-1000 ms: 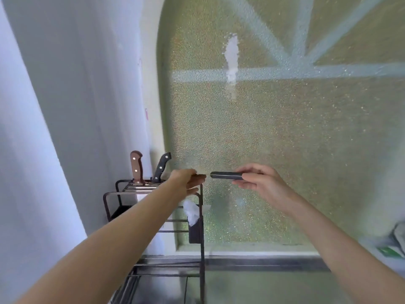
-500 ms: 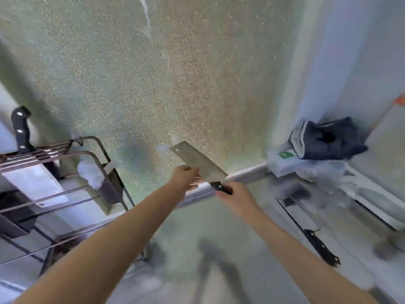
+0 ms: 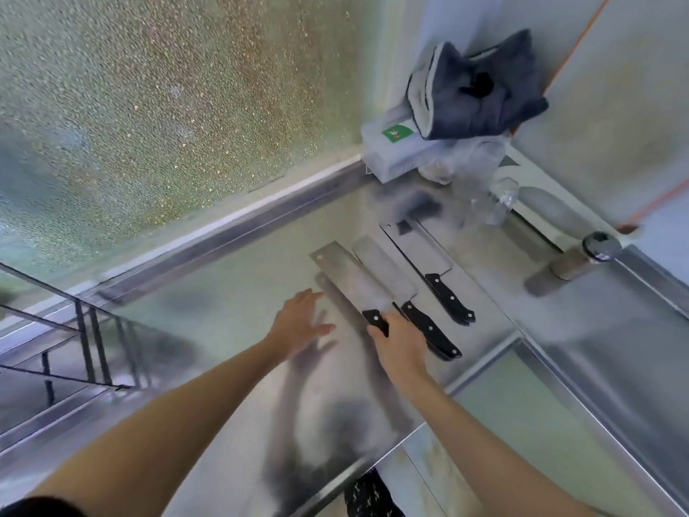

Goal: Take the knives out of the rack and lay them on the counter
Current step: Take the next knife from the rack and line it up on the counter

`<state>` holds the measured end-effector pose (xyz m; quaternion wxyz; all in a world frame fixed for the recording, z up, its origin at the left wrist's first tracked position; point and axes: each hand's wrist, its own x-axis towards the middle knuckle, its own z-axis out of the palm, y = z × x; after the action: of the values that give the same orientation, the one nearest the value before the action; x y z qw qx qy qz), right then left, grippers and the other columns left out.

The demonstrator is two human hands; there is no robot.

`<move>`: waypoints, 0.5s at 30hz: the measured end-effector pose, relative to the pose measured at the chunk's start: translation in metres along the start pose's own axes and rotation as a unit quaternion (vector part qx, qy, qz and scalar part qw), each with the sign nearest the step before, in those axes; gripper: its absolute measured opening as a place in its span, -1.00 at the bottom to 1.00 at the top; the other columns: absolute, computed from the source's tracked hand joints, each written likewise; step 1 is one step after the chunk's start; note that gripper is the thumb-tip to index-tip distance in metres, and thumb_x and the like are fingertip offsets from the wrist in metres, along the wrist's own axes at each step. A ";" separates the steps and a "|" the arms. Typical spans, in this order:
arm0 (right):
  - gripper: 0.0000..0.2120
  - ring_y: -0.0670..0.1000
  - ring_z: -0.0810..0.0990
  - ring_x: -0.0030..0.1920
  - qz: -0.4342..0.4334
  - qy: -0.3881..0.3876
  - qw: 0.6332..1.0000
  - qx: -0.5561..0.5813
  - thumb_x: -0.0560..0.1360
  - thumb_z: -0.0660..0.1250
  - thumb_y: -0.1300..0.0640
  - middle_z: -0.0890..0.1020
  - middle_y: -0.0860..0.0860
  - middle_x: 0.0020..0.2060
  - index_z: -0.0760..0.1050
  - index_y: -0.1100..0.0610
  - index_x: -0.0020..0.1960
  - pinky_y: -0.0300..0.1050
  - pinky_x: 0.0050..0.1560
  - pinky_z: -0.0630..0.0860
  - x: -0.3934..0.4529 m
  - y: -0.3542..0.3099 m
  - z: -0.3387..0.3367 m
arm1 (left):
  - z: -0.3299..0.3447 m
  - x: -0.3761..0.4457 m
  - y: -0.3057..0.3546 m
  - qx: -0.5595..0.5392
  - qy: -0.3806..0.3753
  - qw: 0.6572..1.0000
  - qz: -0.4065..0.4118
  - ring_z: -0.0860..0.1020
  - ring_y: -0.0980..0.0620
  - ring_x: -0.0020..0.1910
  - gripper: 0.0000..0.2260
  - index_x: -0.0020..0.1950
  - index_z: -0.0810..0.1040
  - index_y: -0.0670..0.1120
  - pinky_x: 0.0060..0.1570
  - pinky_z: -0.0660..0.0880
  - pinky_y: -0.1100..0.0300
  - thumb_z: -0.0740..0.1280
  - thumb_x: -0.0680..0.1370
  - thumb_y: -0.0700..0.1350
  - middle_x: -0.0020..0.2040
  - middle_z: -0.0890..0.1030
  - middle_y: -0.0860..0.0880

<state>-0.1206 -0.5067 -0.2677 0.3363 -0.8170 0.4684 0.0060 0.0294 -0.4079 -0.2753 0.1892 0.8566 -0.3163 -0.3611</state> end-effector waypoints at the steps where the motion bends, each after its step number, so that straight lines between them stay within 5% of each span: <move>1: -0.74 0.15 0.57 0.05 0.000 0.003 1.000 -0.011 0.52 0.24 0.04 0.64 0.14 0.02 0.49 0.18 0.11 -0.01 0.04 0.45 0.000 0.006 0.003 | 0.009 0.002 -0.002 0.027 -0.006 1.000 -0.001 0.14 -0.11 0.49 -0.34 0.45 0.21 -0.02 0.46 0.12 -0.03 0.40 0.43 0.04 0.53 0.15 -0.09; 7: -0.72 0.14 0.52 0.10 0.002 0.004 0.999 -0.053 0.53 0.21 0.03 0.61 0.13 0.07 0.47 0.17 0.14 0.00 0.10 0.37 0.001 0.026 0.019 | 0.037 0.003 -0.023 0.191 -0.043 0.980 0.039 -0.03 -0.16 0.53 -0.25 0.50 0.03 -0.02 0.48 0.07 -0.08 0.33 0.43 0.14 0.56 -0.06 -0.14; 15: -0.69 0.12 0.51 0.09 0.005 0.000 0.998 -0.061 0.55 0.17 0.02 0.61 0.12 0.07 0.45 0.18 0.18 -0.02 0.11 0.39 -0.001 0.030 0.028 | 0.039 0.007 -0.037 0.226 -0.036 0.971 0.065 -0.08 -0.13 0.54 -0.24 0.51 -0.03 0.00 0.50 0.03 -0.06 0.26 0.46 0.21 0.57 -0.10 -0.11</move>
<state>-0.1355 -0.4999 -0.3051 0.2856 -0.8340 0.4707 0.0367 0.0189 -0.3894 -0.3252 0.0020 0.8414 -0.4511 -0.2975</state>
